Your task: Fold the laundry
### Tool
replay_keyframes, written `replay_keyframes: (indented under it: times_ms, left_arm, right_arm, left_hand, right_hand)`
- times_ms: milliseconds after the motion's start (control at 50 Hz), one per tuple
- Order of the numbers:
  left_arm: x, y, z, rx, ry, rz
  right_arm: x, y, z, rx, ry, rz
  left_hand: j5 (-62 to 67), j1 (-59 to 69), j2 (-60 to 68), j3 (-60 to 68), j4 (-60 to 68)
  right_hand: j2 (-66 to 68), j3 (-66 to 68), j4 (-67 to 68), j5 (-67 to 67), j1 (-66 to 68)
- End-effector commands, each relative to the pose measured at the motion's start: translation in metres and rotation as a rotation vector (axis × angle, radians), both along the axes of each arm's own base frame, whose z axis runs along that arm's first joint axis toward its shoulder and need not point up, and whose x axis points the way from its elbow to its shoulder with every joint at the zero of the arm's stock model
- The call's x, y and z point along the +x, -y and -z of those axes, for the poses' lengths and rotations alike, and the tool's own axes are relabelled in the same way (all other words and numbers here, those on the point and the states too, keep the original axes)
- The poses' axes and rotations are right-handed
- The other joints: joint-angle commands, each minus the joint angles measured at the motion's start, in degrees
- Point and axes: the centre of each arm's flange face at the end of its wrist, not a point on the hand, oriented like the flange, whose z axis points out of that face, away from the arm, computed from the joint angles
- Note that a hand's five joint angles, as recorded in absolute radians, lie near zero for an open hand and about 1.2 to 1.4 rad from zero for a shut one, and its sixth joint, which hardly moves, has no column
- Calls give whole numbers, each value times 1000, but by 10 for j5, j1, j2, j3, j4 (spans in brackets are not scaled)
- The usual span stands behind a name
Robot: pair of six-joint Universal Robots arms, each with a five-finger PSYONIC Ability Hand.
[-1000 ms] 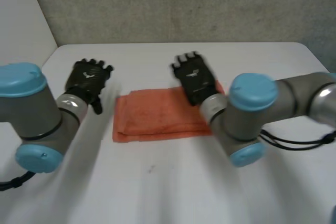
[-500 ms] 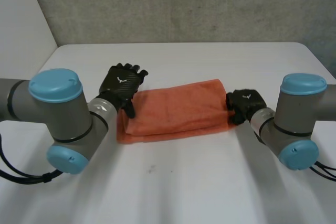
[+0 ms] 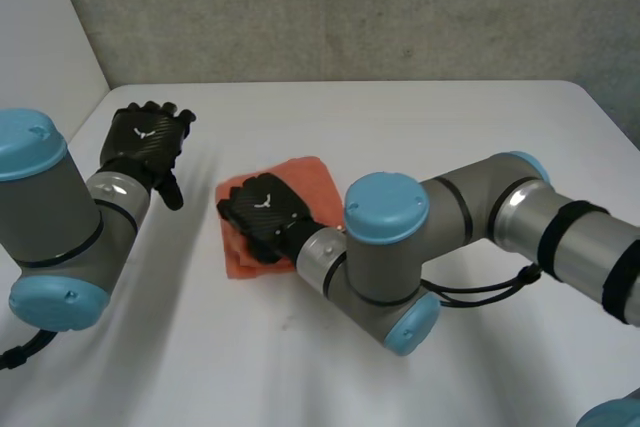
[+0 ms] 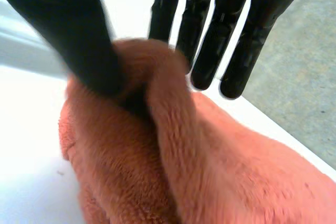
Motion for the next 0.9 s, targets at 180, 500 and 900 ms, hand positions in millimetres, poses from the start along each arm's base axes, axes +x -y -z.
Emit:
replay_keyframes:
  times_ms: [180,500,900]
  left_arm:
    - [-50,-3,7,69,-185,164]
    - [-47,-10,70,365,-126,61]
    - [-26,-15,-70,49,-273,71]
  right_arm:
    - [-52,75,-38,140,152,343]
    - [-55,93,16,346,-35,374]
    - [-117,116,-146,102,266,628]
  left_hand:
    - [-14,-4,-3,-10,-5]
    - [-16,-6,-4,-11,-6]
    - [-26,-16,-15,-22,-17]
  right_hand:
    - [-404,-408,-413,-407,-302]
    - [-404,-408,-413,-407,-302]
    - [-404,-408,-413,-407,-302]
